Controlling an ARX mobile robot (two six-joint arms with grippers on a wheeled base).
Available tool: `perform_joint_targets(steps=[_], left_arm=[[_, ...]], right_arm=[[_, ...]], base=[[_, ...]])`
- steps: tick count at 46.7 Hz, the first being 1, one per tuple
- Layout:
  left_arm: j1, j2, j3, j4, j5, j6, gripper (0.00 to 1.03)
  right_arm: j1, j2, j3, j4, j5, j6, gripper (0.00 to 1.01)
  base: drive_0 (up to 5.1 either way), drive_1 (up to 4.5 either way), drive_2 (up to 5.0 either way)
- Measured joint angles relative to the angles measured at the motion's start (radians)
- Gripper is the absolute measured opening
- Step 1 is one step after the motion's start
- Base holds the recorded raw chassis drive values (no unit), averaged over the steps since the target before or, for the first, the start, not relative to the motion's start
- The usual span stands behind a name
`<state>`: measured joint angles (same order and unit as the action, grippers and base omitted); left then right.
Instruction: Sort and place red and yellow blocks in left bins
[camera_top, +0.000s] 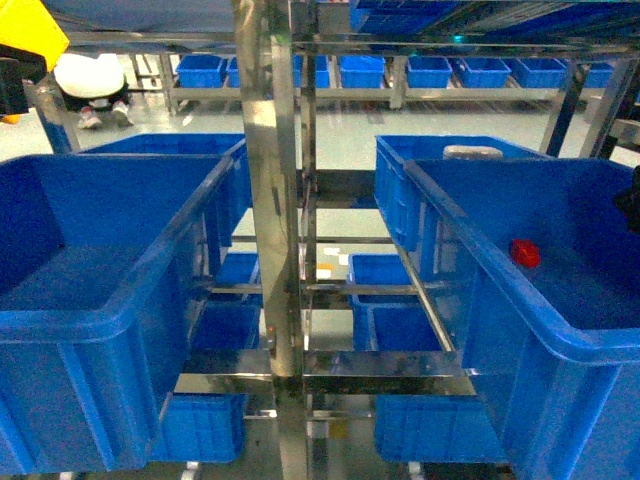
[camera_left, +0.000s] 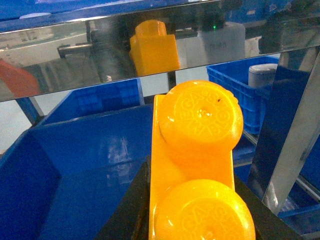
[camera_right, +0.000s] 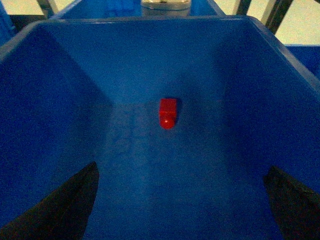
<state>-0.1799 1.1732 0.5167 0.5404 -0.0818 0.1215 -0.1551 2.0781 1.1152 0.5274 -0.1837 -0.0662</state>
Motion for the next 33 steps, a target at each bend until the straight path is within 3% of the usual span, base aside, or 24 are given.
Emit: perform_joint_targets(steps=[8, 20, 33], left_arm=[[0.0, 0.0, 0.0, 0.0, 0.0, 0.0, 0.26], [0.0, 0.0, 0.0, 0.0, 0.0, 0.0, 0.26], [0.0, 0.0, 0.0, 0.0, 0.0, 0.0, 0.26]], right_arm=[[0.019, -0.093, -0.108, 0.018, -0.008, -0.013, 0.98], [0.008, -0.304, -0.318, 0.107, -0.003, 0.011, 0.98], [-0.002, -0.649, -0.597, 0.085, 0.019, 0.022, 0.98]], base=[[0.0, 0.0, 0.0], [0.0, 0.0, 0.0], [0.0, 0.0, 0.0]])
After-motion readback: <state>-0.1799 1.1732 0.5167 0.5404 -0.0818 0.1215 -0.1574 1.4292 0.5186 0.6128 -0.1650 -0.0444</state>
